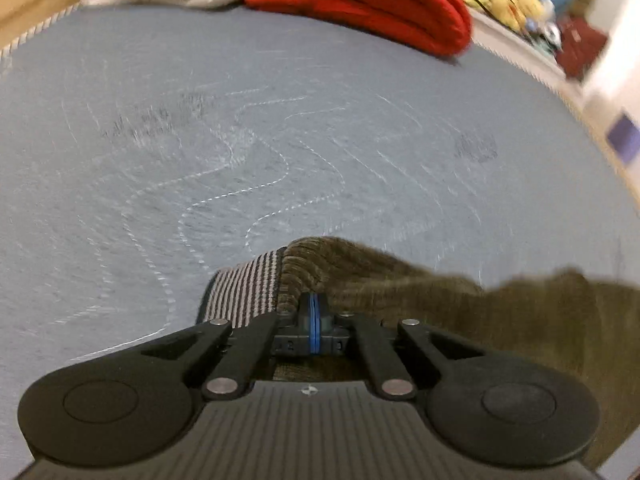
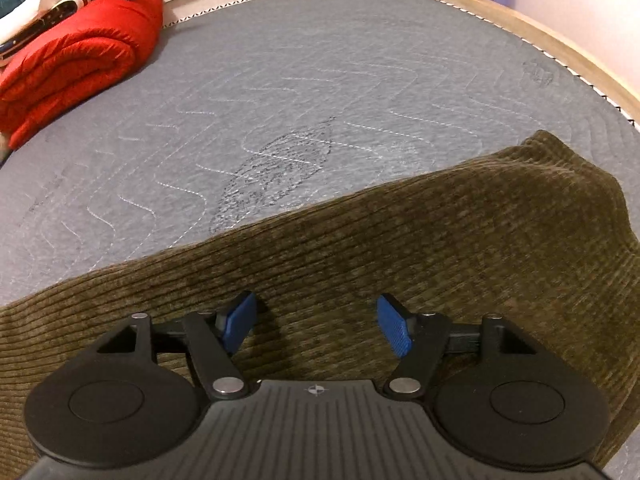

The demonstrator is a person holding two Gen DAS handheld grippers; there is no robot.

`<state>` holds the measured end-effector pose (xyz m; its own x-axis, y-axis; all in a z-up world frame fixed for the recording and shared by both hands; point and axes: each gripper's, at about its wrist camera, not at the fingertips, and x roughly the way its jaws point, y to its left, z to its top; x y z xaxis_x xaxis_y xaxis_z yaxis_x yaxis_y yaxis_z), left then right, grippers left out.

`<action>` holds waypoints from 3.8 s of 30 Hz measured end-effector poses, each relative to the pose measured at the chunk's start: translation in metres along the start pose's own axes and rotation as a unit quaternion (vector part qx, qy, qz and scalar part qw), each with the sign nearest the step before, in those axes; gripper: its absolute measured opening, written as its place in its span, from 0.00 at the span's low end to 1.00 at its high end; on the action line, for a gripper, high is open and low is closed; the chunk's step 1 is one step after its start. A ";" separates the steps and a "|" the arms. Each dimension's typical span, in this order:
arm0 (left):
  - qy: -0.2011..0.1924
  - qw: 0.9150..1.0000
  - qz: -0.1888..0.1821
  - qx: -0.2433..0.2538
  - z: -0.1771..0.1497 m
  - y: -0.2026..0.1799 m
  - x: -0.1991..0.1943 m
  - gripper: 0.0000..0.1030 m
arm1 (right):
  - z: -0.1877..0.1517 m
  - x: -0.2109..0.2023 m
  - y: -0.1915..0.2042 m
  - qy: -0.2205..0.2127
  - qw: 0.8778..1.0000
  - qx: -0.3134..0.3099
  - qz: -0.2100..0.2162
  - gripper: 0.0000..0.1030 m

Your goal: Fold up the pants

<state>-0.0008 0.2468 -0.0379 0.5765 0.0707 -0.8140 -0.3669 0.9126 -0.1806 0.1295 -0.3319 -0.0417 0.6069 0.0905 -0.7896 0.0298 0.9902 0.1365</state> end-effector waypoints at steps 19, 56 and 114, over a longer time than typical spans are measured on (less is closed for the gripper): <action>-0.100 0.991 0.040 0.085 0.020 -0.127 -0.058 0.55 | -0.011 -0.075 -0.234 -0.097 0.954 0.266 -0.097 0.38; -0.087 0.972 -0.041 0.213 -0.022 -0.206 -0.053 0.63 | -0.041 -0.069 -0.243 -0.045 0.955 0.262 -0.132 0.74; -0.104 0.978 -0.072 0.164 0.001 -0.197 -0.053 0.00 | -0.077 -0.045 0.062 0.088 0.988 -0.091 0.083 0.89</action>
<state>0.0416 0.0635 0.0416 0.7529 -0.0187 -0.6578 -0.0365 0.9969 -0.0701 0.0424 -0.2665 -0.0437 0.4434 0.2541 -0.8595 -0.2117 0.9615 0.1750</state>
